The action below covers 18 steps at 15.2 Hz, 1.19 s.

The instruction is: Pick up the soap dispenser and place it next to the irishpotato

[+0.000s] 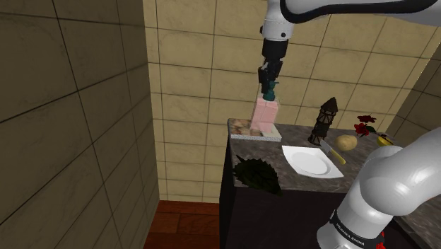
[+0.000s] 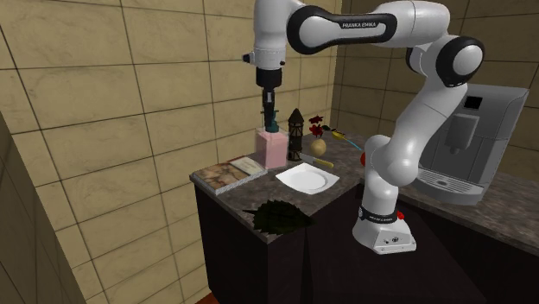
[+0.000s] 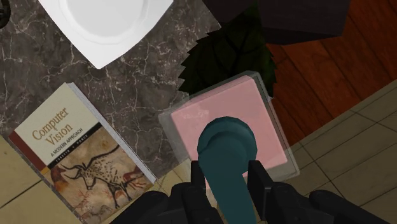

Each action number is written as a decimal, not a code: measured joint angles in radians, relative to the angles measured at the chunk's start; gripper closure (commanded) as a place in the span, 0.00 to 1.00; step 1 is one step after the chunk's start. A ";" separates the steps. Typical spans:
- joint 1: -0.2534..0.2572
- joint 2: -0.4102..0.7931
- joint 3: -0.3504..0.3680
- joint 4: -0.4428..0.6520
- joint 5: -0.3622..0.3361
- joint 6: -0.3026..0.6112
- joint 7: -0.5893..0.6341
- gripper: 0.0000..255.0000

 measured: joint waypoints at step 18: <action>-0.061 -0.221 -0.184 -0.070 -0.093 -0.118 -0.238 1.00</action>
